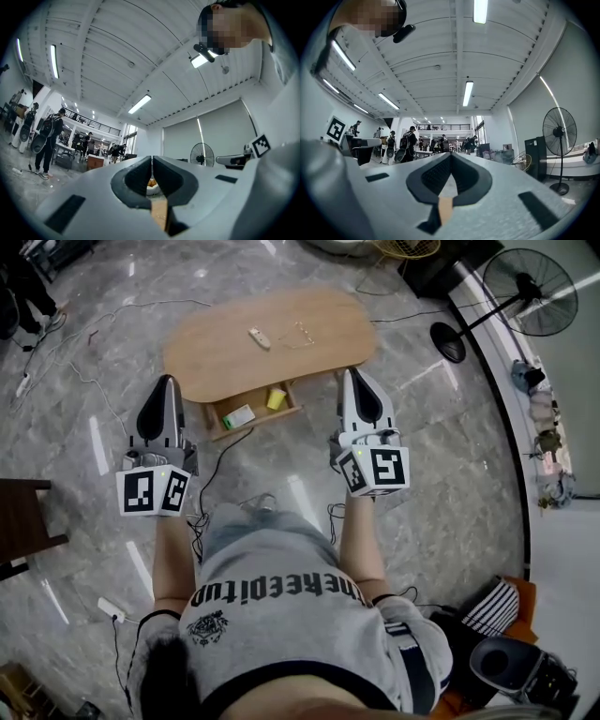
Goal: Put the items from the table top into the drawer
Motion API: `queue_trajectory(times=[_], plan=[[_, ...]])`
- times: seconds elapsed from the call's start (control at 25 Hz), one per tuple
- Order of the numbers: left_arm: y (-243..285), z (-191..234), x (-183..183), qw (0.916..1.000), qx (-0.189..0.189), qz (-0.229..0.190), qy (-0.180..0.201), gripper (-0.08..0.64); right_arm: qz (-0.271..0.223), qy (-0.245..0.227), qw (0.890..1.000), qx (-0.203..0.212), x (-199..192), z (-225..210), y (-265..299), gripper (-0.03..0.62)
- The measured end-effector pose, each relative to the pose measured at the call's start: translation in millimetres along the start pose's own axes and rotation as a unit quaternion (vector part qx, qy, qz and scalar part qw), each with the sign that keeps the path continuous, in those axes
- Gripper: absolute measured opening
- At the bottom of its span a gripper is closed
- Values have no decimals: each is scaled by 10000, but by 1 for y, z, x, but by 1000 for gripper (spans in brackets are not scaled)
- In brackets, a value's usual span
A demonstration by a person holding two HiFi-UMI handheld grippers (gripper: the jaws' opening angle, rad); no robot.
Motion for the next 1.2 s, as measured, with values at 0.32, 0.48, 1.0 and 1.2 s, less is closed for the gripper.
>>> queue_trajectory(times=[0.32,0.48,1.0,1.2], plan=[[29,1,-6,9999,81,76,71,12,18,192,9998,41,-16,-18,21,2],[51,9,-12,9999,41,73,66,12,61,188,9998,-20,-26,-28,38,2],[173,70,-22,9994,-305,-15,144,12,93,117,9995,-277,-40,-56,159,2],[217,99,-24,9988,-459,-61,162,12,135,139,9991,-371,-49,-57,207,2]])
Point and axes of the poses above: the fingertips, and each gripper's own axes: y forward along the fingers, z to its left, x out of its top, the point moved 1 cm from there along -y, backward along the fingers, and after that the axes turned 8 degrees about -y, right-handed, at the moved point
